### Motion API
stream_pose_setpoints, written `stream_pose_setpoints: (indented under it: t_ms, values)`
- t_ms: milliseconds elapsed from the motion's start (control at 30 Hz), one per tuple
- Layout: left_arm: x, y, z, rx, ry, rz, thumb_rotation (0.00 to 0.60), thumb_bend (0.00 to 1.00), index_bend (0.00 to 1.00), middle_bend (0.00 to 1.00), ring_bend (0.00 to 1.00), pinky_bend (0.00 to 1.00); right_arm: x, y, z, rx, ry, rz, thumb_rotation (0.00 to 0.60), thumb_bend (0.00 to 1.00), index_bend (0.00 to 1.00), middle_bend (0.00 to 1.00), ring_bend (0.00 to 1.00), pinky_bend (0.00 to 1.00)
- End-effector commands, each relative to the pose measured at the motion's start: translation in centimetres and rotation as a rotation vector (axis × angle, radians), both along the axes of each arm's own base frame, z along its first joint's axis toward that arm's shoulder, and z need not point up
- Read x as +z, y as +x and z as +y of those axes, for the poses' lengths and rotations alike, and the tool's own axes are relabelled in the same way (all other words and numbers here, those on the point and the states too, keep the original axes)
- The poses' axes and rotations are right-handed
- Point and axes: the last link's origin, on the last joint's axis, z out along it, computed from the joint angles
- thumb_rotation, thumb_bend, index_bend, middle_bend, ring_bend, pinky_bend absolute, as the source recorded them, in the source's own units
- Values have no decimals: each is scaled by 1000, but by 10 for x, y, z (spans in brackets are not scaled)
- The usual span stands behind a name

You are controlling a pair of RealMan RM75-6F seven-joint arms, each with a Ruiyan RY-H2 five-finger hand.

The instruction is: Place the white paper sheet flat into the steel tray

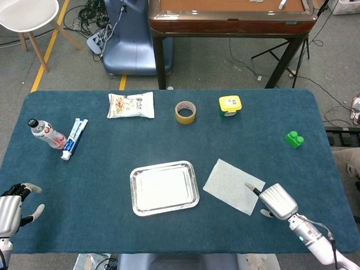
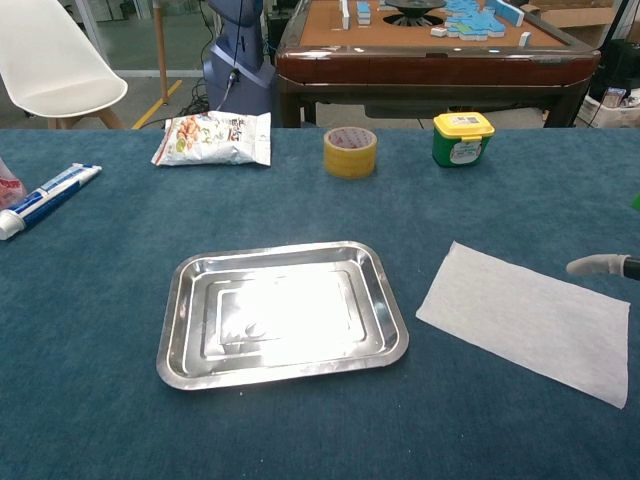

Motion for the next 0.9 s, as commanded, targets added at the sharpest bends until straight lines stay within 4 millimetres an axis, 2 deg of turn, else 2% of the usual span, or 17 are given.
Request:
stream_pose_setpoints:
  t_ms: [33, 900]
  values:
    - [0, 0, 0, 0, 2, 0, 600, 228, 430, 409, 310, 459, -3, 0, -1, 1, 0, 3, 600, 0, 117, 1000, 1000, 1000]
    - [3, -1, -1, 7, 3, -4, 600, 228, 430, 409, 310, 459, -33, 2, -9, -5, 34, 10, 600, 0, 107, 1000, 1000, 1000]
